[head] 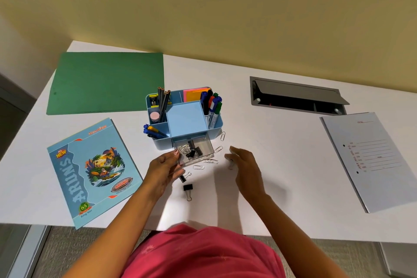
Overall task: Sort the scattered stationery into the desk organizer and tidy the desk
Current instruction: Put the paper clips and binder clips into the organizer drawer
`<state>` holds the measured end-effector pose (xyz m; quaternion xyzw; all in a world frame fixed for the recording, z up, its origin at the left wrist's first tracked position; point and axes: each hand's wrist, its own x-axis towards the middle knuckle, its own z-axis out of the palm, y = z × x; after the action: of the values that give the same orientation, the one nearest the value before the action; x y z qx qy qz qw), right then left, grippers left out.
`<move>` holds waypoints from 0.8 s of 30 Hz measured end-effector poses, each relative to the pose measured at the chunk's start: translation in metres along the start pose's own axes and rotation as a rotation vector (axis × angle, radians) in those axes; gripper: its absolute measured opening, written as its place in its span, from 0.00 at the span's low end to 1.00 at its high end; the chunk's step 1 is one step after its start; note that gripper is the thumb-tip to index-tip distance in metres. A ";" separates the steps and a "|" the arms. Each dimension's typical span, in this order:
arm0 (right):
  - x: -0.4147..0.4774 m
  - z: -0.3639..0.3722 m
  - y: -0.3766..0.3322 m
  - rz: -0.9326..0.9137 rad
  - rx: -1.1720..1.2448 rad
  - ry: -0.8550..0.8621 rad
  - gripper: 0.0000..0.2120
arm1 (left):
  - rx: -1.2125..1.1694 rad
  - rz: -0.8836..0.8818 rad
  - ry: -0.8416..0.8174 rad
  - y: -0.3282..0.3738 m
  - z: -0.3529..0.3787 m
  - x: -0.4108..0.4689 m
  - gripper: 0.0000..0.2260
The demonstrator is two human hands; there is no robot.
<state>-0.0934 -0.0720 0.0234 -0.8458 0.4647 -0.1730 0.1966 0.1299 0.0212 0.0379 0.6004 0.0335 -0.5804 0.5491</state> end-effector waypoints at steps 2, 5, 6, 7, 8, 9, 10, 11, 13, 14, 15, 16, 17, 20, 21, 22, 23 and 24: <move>-0.002 0.002 0.011 -0.016 -0.050 -0.086 0.29 | -0.005 -0.003 0.001 0.000 0.000 0.000 0.12; -0.007 0.008 0.023 -0.034 -0.061 -0.115 0.26 | -0.009 -0.008 0.001 0.001 0.000 0.000 0.12; -0.008 0.010 0.024 -0.005 -0.057 -0.113 0.22 | -0.011 -0.009 0.001 0.001 0.001 -0.001 0.11; -0.009 0.011 0.025 0.025 -0.080 -0.115 0.18 | -0.012 -0.008 0.001 0.001 0.001 -0.001 0.11; -0.009 0.013 0.026 0.046 -0.099 -0.129 0.16 | -0.012 -0.008 0.002 0.001 0.001 -0.001 0.11; -0.007 0.012 0.024 0.070 -0.105 -0.140 0.15 | -0.010 -0.007 0.002 0.001 0.001 -0.001 0.10; -0.005 0.013 0.023 0.069 -0.117 -0.137 0.15 | -0.008 -0.006 0.003 0.001 0.001 0.000 0.10; -0.003 0.015 0.023 0.065 -0.095 -0.136 0.15 | -0.005 -0.005 0.004 0.001 0.001 0.000 0.10; 0.000 0.014 0.021 0.032 -0.091 -0.100 0.15 | 0.001 -0.004 0.004 0.001 0.001 0.000 0.10; 0.003 0.012 0.018 0.045 -0.065 -0.079 0.14 | 0.004 -0.006 0.002 0.001 0.000 0.000 0.10; 0.005 0.009 0.014 0.049 -0.027 -0.037 0.14 | 0.006 -0.006 -0.001 0.001 0.000 0.000 0.10; 0.008 0.004 0.008 0.040 0.028 0.009 0.14 | 0.008 -0.005 -0.003 0.001 0.000 0.000 0.10; 0.011 -0.001 0.001 0.025 0.079 0.056 0.14 | 0.009 -0.004 -0.005 0.001 0.000 0.000 0.10; 0.022 -0.017 -0.032 -0.049 0.165 0.180 0.14 | 0.018 -0.001 -0.009 0.000 -0.001 0.000 0.11; 0.025 -0.019 -0.043 -0.077 0.174 0.198 0.14 | 0.024 0.001 -0.011 0.000 -0.001 0.000 0.11; 0.026 -0.018 -0.053 -0.109 0.166 0.193 0.14 | 0.029 0.002 -0.011 0.000 -0.001 -0.001 0.11; 0.028 -0.016 -0.061 -0.145 0.149 0.172 0.14 | 0.029 0.001 -0.008 0.000 -0.001 -0.001 0.11; 0.030 -0.011 -0.068 -0.177 0.124 0.137 0.14 | 0.027 0.000 -0.002 0.000 -0.001 -0.001 0.11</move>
<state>-0.0345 -0.0660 0.0704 -0.8559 0.3890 -0.2757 0.2003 0.1303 0.0222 0.0388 0.6074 0.0250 -0.5811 0.5410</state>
